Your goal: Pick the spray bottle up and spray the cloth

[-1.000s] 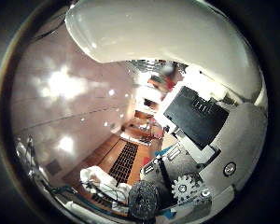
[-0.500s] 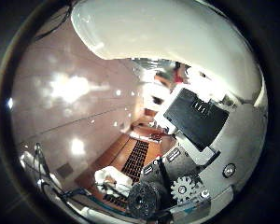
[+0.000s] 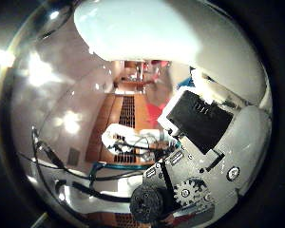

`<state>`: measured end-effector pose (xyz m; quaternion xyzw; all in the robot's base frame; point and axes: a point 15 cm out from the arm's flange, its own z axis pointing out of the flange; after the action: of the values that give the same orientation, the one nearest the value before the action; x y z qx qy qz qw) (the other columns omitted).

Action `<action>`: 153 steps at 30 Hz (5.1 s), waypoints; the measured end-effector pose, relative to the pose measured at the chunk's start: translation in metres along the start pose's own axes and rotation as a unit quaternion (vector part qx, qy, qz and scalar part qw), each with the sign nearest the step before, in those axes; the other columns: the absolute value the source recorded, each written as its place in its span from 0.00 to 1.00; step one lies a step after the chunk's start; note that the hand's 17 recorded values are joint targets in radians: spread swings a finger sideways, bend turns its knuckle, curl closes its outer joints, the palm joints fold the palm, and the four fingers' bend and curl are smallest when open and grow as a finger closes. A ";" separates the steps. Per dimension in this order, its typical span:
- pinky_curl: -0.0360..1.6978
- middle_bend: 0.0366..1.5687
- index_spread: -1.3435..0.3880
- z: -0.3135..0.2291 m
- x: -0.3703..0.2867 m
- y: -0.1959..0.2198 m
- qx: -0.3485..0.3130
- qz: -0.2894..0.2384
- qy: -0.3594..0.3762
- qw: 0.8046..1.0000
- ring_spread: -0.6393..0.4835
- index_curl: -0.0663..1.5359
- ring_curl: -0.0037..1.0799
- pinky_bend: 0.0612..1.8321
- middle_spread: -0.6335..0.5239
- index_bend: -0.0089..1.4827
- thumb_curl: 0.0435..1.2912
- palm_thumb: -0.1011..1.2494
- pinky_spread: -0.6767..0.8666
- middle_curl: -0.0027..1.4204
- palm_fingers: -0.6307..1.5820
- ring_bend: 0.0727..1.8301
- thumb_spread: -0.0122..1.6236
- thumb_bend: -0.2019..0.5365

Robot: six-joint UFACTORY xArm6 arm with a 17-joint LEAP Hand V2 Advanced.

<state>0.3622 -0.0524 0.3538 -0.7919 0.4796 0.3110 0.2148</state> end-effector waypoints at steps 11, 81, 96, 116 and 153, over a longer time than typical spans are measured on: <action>0.75 0.88 0.66 0.067 -0.060 -0.020 -0.199 -0.039 0.106 0.973 0.43 0.53 0.55 0.54 0.48 0.76 0.70 0.82 0.30 0.46 0.81 0.81 0.32 0.24; 0.78 0.87 0.66 0.204 -0.312 -0.103 -0.225 -0.135 0.009 0.965 0.43 0.54 0.55 0.52 0.48 0.75 0.72 0.82 0.28 0.46 0.82 0.81 0.32 0.24; 0.78 0.87 0.66 0.235 -0.346 -0.195 -0.067 -0.190 -0.113 0.973 0.43 0.54 0.55 0.52 0.48 0.75 0.73 0.82 0.29 0.46 0.81 0.81 0.30 0.24; 0.79 0.87 0.66 0.322 -0.288 -0.201 -0.029 -0.173 -0.150 0.973 0.43 0.54 0.55 0.51 0.48 0.75 0.73 0.82 0.30 0.46 0.82 0.81 0.29 0.24; 0.56 0.67 0.61 0.371 -0.233 -0.179 -0.013 -0.197 -0.146 0.969 0.39 0.51 0.49 0.53 0.45 0.37 0.60 0.68 0.17 0.41 0.71 0.68 0.36 0.22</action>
<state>0.3345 0.4105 0.2588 -0.8193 0.2735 0.3812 0.3295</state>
